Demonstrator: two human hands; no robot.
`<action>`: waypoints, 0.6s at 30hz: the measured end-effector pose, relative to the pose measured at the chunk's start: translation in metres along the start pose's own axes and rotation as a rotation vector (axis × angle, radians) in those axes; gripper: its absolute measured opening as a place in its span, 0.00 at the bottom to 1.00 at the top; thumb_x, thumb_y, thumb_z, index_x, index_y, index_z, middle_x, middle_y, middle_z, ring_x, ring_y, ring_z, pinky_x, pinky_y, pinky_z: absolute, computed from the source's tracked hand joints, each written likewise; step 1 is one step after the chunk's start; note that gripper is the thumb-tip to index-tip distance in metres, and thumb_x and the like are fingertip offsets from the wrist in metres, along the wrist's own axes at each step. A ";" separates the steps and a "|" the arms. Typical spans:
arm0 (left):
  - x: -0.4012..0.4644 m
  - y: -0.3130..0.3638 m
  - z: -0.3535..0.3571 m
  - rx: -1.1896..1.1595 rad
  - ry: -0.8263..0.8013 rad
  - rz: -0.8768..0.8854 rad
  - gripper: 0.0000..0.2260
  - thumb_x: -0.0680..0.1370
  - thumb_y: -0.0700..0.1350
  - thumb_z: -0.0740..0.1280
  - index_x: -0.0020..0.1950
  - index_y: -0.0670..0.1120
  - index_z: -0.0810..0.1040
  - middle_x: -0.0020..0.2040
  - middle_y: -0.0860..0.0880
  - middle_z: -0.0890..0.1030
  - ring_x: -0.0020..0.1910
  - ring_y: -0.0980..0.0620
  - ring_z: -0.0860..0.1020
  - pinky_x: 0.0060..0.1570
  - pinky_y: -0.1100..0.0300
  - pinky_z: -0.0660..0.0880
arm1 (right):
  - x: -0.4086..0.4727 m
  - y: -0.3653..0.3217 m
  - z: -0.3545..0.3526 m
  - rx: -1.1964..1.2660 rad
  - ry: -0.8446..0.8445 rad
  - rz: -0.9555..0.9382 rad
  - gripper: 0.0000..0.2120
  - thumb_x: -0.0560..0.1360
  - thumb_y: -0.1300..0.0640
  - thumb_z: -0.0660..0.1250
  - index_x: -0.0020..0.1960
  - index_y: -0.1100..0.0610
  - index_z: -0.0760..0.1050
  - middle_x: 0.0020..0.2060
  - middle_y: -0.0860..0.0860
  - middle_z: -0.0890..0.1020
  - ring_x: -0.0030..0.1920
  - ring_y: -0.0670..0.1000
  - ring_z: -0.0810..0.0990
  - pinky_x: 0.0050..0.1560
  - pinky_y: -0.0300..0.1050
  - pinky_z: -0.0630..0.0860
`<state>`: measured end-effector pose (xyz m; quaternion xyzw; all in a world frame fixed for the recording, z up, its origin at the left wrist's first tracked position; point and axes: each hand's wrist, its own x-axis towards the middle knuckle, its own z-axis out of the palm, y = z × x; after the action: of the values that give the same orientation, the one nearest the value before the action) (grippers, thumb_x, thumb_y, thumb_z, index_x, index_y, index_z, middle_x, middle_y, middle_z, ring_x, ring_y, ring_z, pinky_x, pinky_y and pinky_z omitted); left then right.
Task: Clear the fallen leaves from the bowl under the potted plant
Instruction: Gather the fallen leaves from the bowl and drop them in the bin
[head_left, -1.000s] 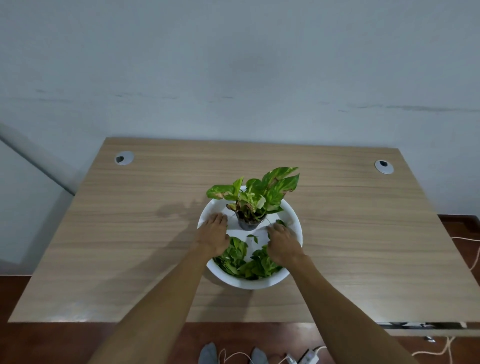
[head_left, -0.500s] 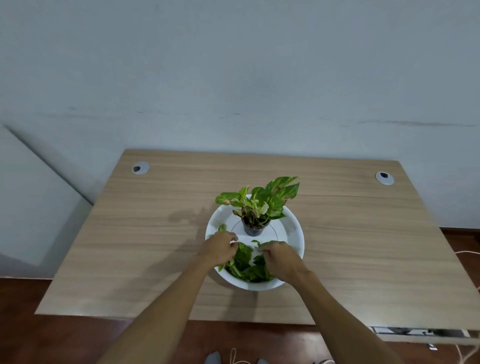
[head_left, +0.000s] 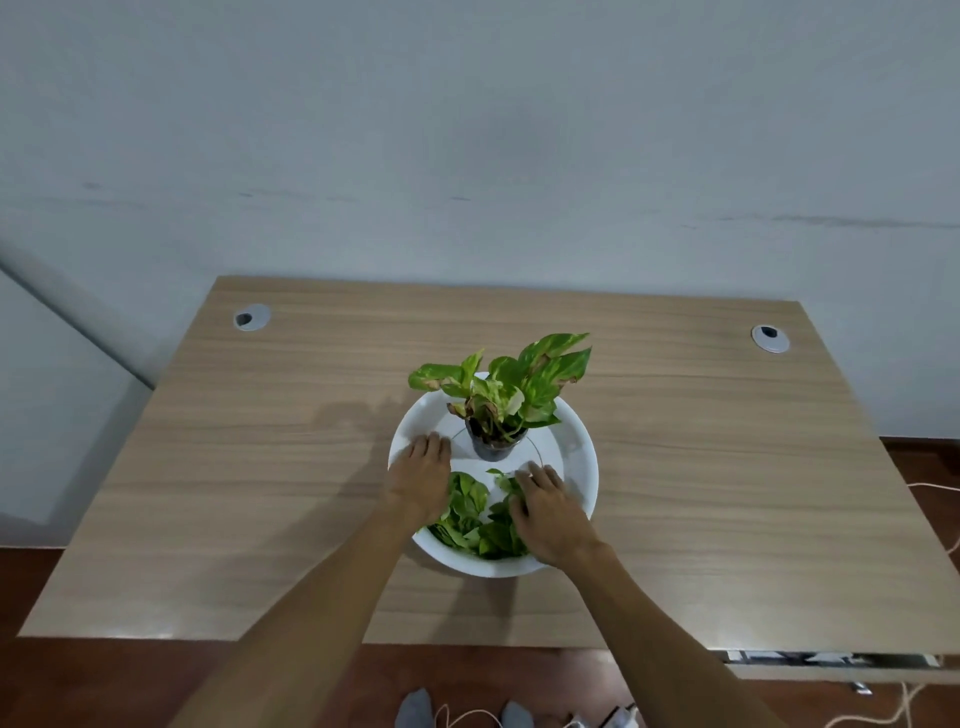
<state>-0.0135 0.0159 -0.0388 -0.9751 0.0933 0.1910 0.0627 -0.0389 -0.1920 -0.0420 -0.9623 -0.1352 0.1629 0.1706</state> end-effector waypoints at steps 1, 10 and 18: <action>-0.003 0.002 0.001 -0.022 -0.003 -0.013 0.29 0.79 0.48 0.59 0.76 0.38 0.56 0.75 0.39 0.62 0.72 0.40 0.64 0.72 0.50 0.62 | -0.004 -0.001 0.001 0.003 0.006 -0.012 0.20 0.81 0.52 0.53 0.69 0.60 0.67 0.68 0.56 0.69 0.69 0.58 0.65 0.70 0.53 0.66; -0.035 0.010 -0.010 -0.507 -0.102 -0.036 0.15 0.80 0.43 0.56 0.33 0.41 0.66 0.35 0.43 0.71 0.39 0.45 0.72 0.38 0.54 0.65 | -0.026 -0.009 -0.012 0.056 -0.104 -0.165 0.21 0.79 0.53 0.56 0.71 0.55 0.71 0.69 0.52 0.74 0.68 0.53 0.71 0.69 0.49 0.69; -0.040 -0.011 -0.007 -0.653 0.072 -0.093 0.15 0.78 0.45 0.58 0.60 0.45 0.79 0.58 0.46 0.80 0.59 0.45 0.77 0.55 0.49 0.76 | -0.003 -0.029 -0.010 -0.027 -0.056 -0.173 0.25 0.78 0.48 0.56 0.73 0.54 0.65 0.73 0.54 0.68 0.72 0.56 0.66 0.73 0.53 0.63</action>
<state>-0.0453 0.0318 -0.0158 -0.9531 -0.0154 0.1732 -0.2477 -0.0442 -0.1694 -0.0217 -0.9443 -0.2249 0.1726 0.1670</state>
